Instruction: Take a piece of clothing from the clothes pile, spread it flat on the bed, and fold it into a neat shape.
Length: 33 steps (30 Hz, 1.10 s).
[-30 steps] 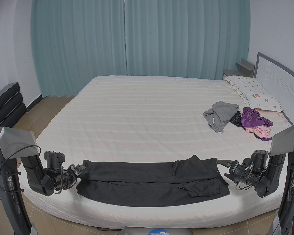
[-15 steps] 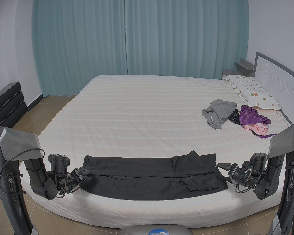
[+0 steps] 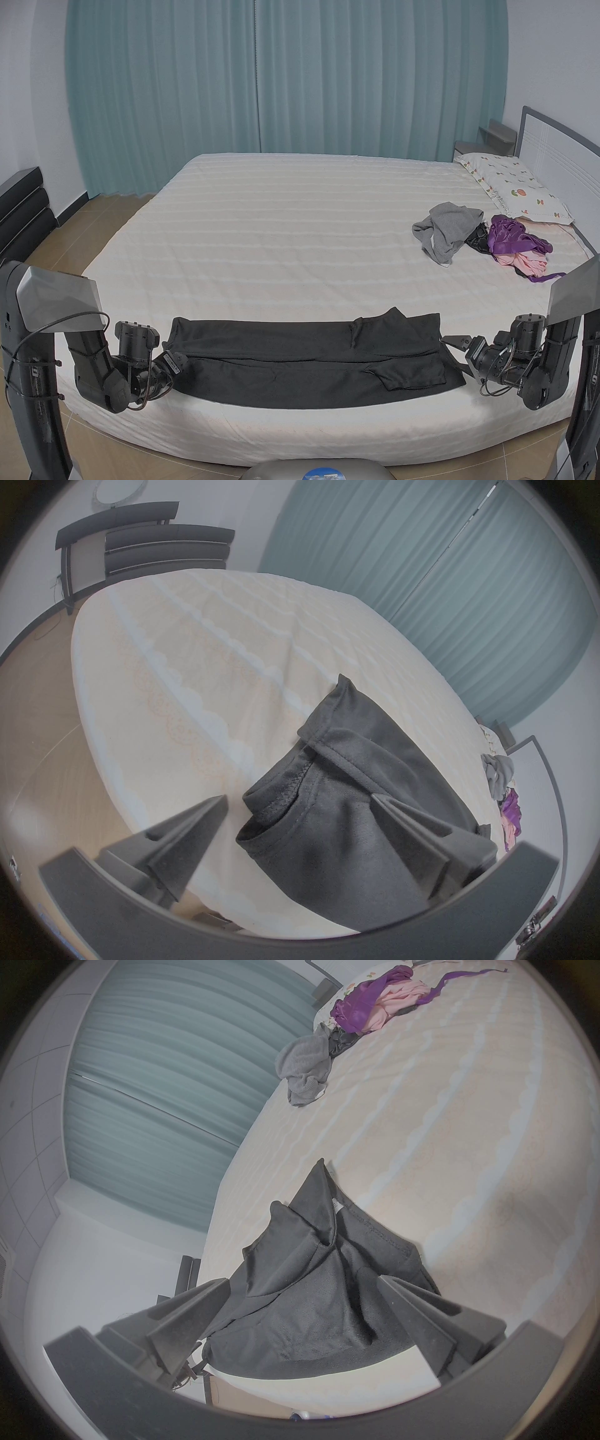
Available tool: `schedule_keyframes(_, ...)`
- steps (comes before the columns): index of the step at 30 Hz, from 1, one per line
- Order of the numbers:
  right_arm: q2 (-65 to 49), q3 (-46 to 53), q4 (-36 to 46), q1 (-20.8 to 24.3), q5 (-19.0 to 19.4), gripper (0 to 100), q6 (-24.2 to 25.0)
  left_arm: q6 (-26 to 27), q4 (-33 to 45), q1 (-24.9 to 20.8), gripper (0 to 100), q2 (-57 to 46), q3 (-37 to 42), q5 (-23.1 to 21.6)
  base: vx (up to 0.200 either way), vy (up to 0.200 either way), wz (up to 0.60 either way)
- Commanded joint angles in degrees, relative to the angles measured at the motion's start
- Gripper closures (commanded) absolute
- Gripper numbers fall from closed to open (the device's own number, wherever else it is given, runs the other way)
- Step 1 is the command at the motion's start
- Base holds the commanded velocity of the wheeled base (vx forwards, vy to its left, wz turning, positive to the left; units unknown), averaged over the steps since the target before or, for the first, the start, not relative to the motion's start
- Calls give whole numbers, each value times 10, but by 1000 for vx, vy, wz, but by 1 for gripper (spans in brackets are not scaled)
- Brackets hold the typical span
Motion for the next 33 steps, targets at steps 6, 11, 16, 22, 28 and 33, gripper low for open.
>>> schedule_keyframes(6, -38, 45, -14, 27, -59, 0, -5, -2, 0, 0, 100, 4, 13, 45, 0, 0, 0)
schedule_keyframes(11, -41, 49, -10, 41, -86, 0, -6, 0, 0, -2, 100, -13, 46, 56, 0, 0, 0)
schedule_keyframes(16, -49, 64, -9, 52, -109, 0, -7, 2, 0, 1, 100, -21, 60, 56, 0, 0, 0)
schedule_keyframes(22, -56, 108, -9, 59, -124, 0, -8, 4, 0, -1, 100, -21, 64, 56, 0, 0, 0)
schedule_keyframes(28, -34, 129, -15, 60, -129, 0, -8, 5, 0, 1, 100, -21, 67, 55, 0, 0, 0)
schedule_keyframes(33, -2, 125, -14, 80, -146, 0, -7, 6, 0, 1, 100, -18, 66, 53, 0, 0, 0)
